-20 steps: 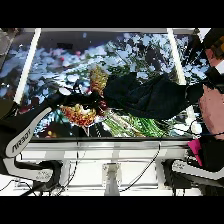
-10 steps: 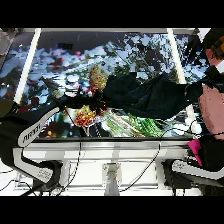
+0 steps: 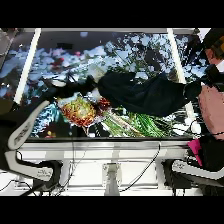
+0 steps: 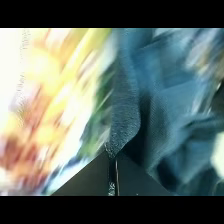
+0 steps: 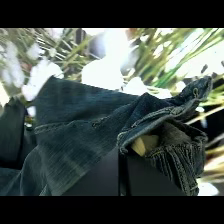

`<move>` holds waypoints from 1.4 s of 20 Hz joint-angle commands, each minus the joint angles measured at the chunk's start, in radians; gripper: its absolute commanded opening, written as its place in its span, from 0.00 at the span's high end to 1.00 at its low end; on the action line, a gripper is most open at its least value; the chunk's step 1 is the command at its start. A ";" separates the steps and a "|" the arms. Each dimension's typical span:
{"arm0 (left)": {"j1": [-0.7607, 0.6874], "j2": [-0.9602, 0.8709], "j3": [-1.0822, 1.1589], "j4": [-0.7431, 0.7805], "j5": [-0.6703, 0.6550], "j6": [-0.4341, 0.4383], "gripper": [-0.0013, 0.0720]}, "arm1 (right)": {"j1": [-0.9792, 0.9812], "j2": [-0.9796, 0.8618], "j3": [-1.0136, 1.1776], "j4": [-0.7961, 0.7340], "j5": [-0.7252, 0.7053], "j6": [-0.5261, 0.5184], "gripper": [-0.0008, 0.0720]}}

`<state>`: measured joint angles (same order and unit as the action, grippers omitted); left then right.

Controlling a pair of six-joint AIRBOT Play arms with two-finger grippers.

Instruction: Fold the clothes and pants, and hang the long-sleeved shirts on hangers.

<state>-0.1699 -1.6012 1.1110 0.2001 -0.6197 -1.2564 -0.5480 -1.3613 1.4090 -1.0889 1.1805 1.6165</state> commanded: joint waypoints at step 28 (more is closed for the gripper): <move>0.289 0.544 0.374 1.445 -1.107 -0.078 0.97 | 0.073 0.159 -0.003 -0.023 0.266 -0.014 0.97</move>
<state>0.1200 -1.1019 1.5249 1.6211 -1.5078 -1.3758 -0.4725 -1.2278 1.4075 -1.0615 1.3430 1.6123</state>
